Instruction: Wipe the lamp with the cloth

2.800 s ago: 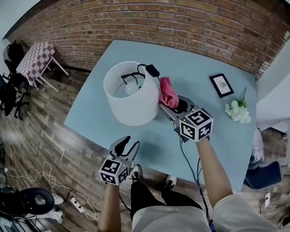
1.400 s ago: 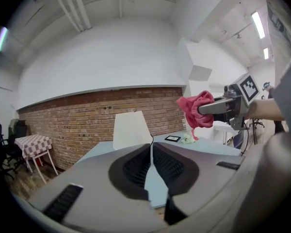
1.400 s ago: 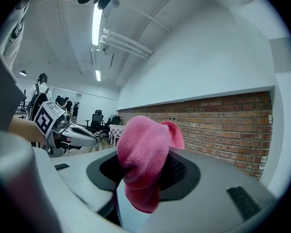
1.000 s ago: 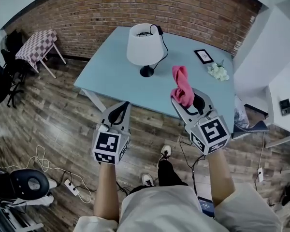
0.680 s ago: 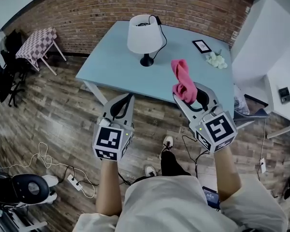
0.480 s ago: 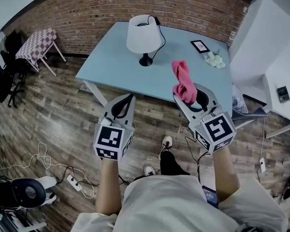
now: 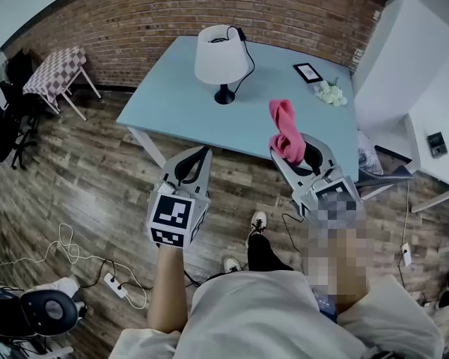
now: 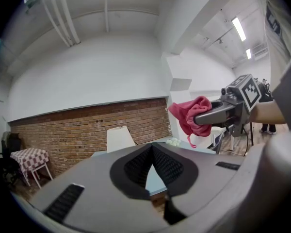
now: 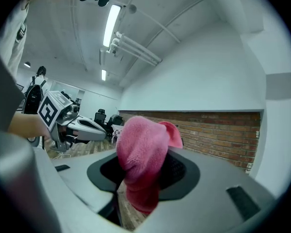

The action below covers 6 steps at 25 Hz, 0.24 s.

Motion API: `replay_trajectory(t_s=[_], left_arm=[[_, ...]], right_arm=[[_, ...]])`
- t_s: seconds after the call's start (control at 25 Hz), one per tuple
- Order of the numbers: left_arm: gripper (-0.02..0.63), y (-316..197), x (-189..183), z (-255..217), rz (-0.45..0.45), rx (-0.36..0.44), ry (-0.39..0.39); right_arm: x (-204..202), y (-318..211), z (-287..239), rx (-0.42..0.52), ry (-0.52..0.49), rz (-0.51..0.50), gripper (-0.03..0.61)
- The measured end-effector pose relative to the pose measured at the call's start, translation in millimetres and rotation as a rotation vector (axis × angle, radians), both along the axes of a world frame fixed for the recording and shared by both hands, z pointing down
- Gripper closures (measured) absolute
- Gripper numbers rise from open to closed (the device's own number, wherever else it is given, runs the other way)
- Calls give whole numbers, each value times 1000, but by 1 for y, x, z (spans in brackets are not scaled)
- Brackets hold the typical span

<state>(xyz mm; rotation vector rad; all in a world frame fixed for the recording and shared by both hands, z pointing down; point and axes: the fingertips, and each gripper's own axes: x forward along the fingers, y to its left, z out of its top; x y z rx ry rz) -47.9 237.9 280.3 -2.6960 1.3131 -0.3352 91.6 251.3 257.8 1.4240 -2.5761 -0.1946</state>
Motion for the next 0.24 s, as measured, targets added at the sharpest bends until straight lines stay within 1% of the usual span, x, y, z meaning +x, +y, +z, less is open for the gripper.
replay_trajectory(t_s=[0.12, 0.24], left_arm=[[606, 1, 1, 1, -1, 4, 6], [606, 1, 2, 1, -7, 7, 16]], right_arm=[[4, 0, -2, 4, -33, 19, 385], [6, 0, -3, 9, -41, 30, 385]])
